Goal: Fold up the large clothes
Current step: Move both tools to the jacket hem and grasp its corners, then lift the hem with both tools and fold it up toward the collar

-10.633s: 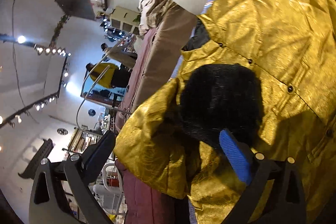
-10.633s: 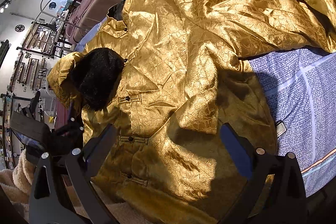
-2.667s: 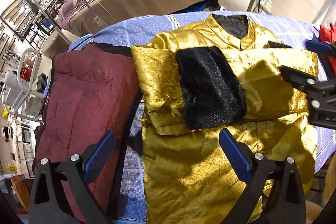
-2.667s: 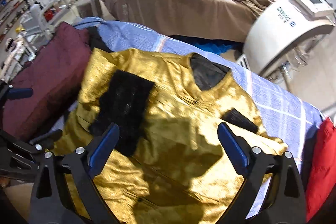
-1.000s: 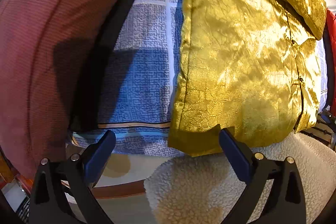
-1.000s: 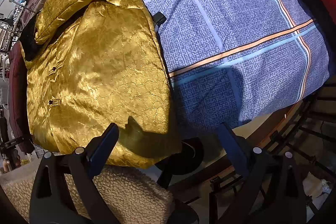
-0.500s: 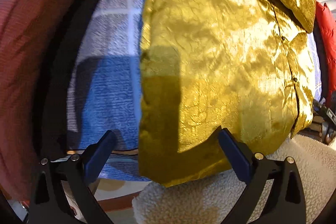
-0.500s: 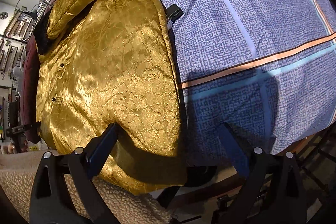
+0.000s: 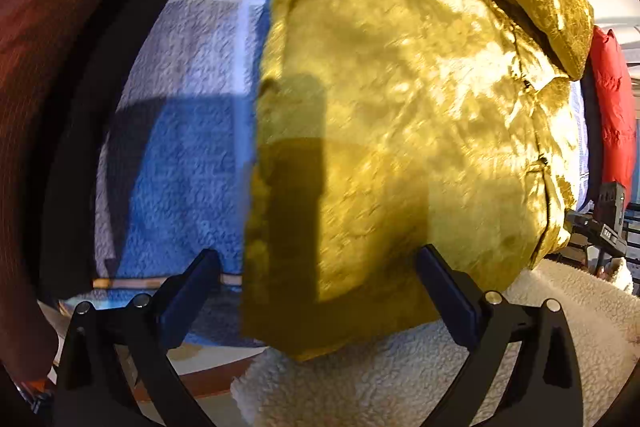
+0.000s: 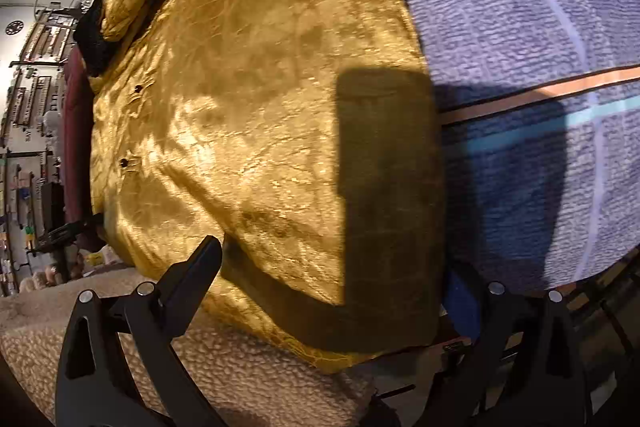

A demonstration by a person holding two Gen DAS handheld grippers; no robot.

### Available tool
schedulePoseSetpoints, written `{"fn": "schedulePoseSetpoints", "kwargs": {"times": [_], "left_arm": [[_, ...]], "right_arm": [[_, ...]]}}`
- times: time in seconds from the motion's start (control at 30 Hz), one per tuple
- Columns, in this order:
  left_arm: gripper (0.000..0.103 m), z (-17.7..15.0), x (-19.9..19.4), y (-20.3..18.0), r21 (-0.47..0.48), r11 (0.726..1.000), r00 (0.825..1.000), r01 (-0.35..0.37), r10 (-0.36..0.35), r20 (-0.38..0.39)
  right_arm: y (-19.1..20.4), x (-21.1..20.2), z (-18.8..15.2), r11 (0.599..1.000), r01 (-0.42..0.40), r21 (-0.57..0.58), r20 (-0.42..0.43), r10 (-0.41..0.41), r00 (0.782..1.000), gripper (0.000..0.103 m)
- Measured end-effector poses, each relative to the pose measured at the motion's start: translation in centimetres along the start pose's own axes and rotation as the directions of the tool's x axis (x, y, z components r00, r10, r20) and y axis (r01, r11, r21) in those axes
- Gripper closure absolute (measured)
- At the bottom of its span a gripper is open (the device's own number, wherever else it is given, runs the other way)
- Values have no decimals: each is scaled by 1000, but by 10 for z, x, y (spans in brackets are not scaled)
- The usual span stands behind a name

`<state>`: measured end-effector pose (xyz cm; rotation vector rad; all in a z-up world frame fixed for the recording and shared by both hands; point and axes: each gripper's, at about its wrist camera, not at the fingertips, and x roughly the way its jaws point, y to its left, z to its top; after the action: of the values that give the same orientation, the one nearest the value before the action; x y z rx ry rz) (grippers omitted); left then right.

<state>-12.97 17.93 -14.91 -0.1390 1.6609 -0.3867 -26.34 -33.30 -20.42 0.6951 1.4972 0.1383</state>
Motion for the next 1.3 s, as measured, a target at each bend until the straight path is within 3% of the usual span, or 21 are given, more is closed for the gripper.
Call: {"fn": "schedulePoseSetpoints", "kwargs": {"times": [0.07,0.1,0.17,0.27,0.3,0.33,0.4,0.43,0.5,0.6,0.73,0.9,1.07,1.17,1.3], "left_arm": [[6,10,2,-10,23,999,999,24,-24,-24],[6,14,4,-17,51,999,999,0,2,-42],[8,20,9,-34,133,985,990,-108,119,-73],[23,18,11,-62,254,942,969,-217,241,-64],[30,18,11,-66,267,934,963,-237,262,-63],[33,19,12,-69,265,931,959,-250,277,-65],[46,22,11,-71,250,928,951,-275,300,-69],[51,24,9,-73,242,929,951,-279,303,-68],[69,28,3,-75,230,927,947,-295,315,-58],[88,36,-5,-78,220,918,936,-331,349,-47],[94,35,-11,-90,249,900,928,-356,372,-16],[96,31,-35,-77,204,932,951,-300,308,-9],[97,24,-94,-73,144,981,992,-128,127,17],[97,35,-135,-77,149,986,995,-70,60,74],[97,52,-171,-89,194,975,986,-109,81,148]], "right_arm": [[7,4,2,1000,-5,-11,-20,5,1000,5],[10,7,3,1000,-3,-13,-30,2,1000,5],[16,8,5,1000,-21,-13,-40,20,999,5],[35,12,6,998,-17,-57,-62,14,998,9],[40,14,6,997,-13,-72,-72,8,997,21],[45,17,6,997,1,-80,-82,-8,997,40],[52,21,5,993,70,-99,-85,-79,993,57],[56,23,5,990,96,-106,-83,-105,991,57],[62,23,5,985,125,-116,-74,-134,988,59],[77,25,4,980,155,-123,-64,-164,984,75],[83,20,2,985,145,-91,-52,-150,987,83],[80,4,2,997,78,-29,-30,-79,996,84],[86,-27,3,993,-107,56,48,104,993,86],[100,-53,14,983,-182,39,100,177,979,86],[121,-85,37,970,-245,-6,162,242,957,86]]}}
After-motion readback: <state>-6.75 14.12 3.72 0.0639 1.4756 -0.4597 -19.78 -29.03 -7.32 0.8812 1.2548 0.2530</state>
